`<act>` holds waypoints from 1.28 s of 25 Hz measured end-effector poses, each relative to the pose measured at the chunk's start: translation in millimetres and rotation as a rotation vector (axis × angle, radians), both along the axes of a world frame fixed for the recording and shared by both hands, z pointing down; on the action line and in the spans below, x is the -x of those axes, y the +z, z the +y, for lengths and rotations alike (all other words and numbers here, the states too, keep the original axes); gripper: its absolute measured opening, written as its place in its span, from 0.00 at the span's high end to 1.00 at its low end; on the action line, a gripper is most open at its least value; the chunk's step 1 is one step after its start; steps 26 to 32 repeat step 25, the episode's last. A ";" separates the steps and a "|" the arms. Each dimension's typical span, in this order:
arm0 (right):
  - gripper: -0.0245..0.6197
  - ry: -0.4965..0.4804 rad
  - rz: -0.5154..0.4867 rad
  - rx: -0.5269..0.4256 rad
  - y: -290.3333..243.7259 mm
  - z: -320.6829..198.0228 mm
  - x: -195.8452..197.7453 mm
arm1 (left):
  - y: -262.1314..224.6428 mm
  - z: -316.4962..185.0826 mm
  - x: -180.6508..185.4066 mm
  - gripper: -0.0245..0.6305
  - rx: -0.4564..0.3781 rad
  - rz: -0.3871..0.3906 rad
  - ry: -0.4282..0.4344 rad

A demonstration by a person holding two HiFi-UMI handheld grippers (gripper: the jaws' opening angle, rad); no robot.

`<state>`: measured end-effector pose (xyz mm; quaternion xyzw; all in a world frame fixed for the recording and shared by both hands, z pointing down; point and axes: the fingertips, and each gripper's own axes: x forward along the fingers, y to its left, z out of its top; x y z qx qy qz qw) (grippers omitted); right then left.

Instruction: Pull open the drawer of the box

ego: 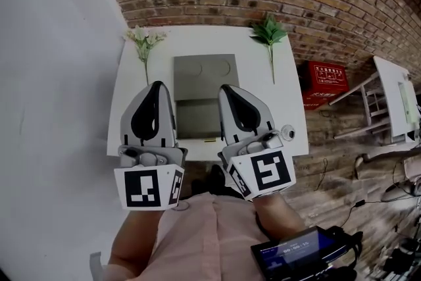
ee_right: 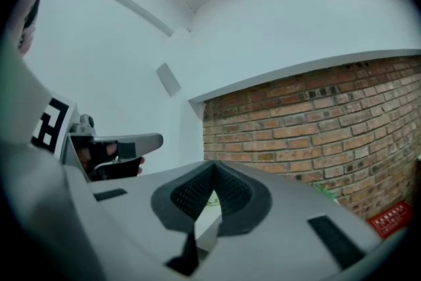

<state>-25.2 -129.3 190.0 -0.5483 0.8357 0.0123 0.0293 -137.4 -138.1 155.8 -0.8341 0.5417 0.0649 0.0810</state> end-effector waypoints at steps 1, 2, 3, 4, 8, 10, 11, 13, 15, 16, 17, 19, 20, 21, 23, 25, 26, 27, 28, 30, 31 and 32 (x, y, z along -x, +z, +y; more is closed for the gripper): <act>0.96 -0.002 0.004 -0.006 -1.5 0.3 0.2 | -0.6 -0.3 -1.0 0.96 0.000 -0.001 0.001; 0.96 -0.002 0.009 -0.013 -2.5 0.3 0.3 | -0.5 -1.0 -1.7 0.96 0.000 -0.001 0.003; 0.96 -0.001 0.014 -0.020 -2.9 0.3 0.5 | 0.2 -1.8 -2.1 0.96 0.000 -0.001 0.004; 0.96 0.000 0.018 -0.025 -2.8 0.3 0.9 | 1.3 -2.3 -2.2 0.96 -0.001 -0.001 0.006; 0.96 0.005 0.018 -0.036 -2.0 0.5 2.2 | 5.6 -3.3 -1.4 0.96 -0.004 0.005 0.010; 0.96 0.007 0.019 -0.039 -1.2 -0.8 2.4 | 7.6 -4.9 -1.2 0.96 -0.003 0.006 0.011; 0.96 0.008 0.019 -0.039 -0.1 -1.5 2.7 | 9.0 -5.7 -0.8 0.96 -0.003 0.007 0.011; 0.96 0.011 0.021 -0.039 2.0 -2.5 3.3 | 11.1 -6.7 -0.2 0.96 -0.003 0.007 0.012; 0.96 0.011 0.023 -0.037 2.0 -2.2 2.8 | 11.1 -6.6 -0.6 0.96 -0.001 0.007 0.010; 0.96 0.011 0.024 -0.037 1.9 -1.8 2.6 | 11.2 -6.4 -0.7 0.96 0.000 0.007 0.009; 0.96 0.011 0.025 -0.038 2.2 -1.6 2.6 | 11.7 -6.4 -0.8 0.96 0.001 0.008 0.009; 0.96 0.012 0.026 -0.039 3.2 -1.9 2.9 | 13.1 -6.9 -0.5 0.96 0.002 0.007 0.010; 0.96 0.013 0.026 -0.039 3.7 -2.3 3.1 | 13.7 -7.4 -0.3 0.96 0.002 0.007 0.010; 0.96 0.014 0.026 -0.039 4.2 -2.8 3.3 | 14.2 -7.8 -0.1 0.96 0.002 0.007 0.011; 0.96 0.016 0.027 -0.039 5.1 -3.7 3.6 | 15.0 -8.8 0.2 0.96 0.002 0.006 0.013; 0.96 0.017 0.028 -0.039 6.0 -4.5 3.8 | 15.7 -9.7 0.5 0.96 0.002 0.006 0.013; 0.96 0.017 0.028 -0.039 6.0 -4.5 3.8 | 15.7 -9.7 0.5 0.96 0.002 0.006 0.013; 0.96 0.017 0.028 -0.039 6.0 -4.5 3.8 | 15.7 -9.7 0.5 0.96 0.002 0.006 0.013; 0.96 0.017 0.028 -0.039 6.0 -4.5 3.8 | 15.7 -9.7 0.5 0.96 0.002 0.006 0.013; 0.96 0.017 0.028 -0.039 6.0 -4.5 3.8 | 15.7 -9.7 0.5 0.96 0.002 0.006 0.013; 0.96 0.017 0.028 -0.039 6.0 -4.5 3.8 | 15.7 -9.7 0.5 0.96 0.002 0.006 0.013; 0.96 0.017 0.028 -0.039 6.0 -4.5 3.8 | 15.7 -9.7 0.5 0.96 0.002 0.006 0.013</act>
